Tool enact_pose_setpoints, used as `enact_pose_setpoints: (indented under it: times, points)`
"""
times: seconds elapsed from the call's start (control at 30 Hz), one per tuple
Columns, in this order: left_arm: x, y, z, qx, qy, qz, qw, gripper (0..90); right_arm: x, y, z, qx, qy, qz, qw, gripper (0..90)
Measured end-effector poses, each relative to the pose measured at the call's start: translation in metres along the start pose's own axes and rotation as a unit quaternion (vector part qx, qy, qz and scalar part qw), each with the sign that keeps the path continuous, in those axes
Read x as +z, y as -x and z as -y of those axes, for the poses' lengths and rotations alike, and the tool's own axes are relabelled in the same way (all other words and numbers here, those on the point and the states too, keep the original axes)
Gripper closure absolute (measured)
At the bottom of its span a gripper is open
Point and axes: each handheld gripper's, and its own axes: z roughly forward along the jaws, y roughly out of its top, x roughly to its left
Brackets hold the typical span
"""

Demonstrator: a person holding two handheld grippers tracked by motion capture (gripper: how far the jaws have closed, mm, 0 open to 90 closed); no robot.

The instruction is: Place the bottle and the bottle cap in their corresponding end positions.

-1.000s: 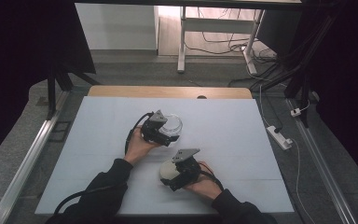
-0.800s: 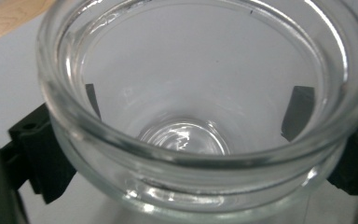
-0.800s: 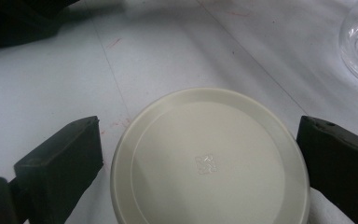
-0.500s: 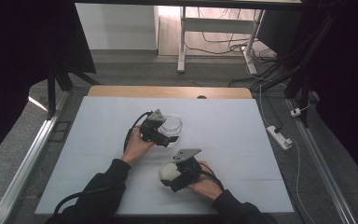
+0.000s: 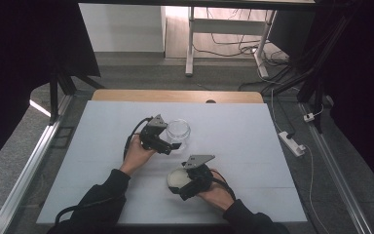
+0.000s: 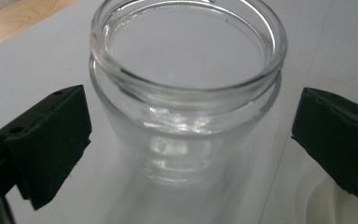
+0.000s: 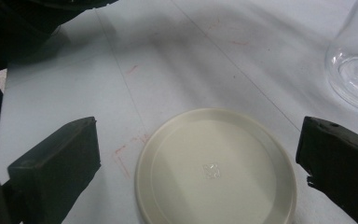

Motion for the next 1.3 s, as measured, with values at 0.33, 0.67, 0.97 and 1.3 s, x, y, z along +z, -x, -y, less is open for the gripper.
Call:
enact_pose_setpoints:
  times: [0.33, 0.67, 0.97, 1.3]
  points:
    - [-0.017, 0.005, 0.007, -0.016, 0.011, 0.014, 0.9997, 0.0, -0.009, -0.003, -0.001, 0.002, 0.012, 0.003, 0.9999, 0.0]
    - [-0.028, 0.016, 0.017, -0.018, -0.001, 0.025, 0.9995, 0.0, -0.022, -0.002, 0.000, 0.012, 0.023, 0.015, 0.9996, 0.0]
    - [-0.048, 0.028, 0.023, -0.017, 0.004, 0.026, 0.9995, 0.0, -0.035, 0.001, 0.002, 0.024, 0.029, 0.027, 0.9989, 0.0]
    - [-0.077, 0.045, 0.034, -0.020, 0.022, 0.035, 0.9989, 0.0, -0.049, 0.000, 0.002, 0.023, 0.035, 0.041, 0.9983, 0.0]
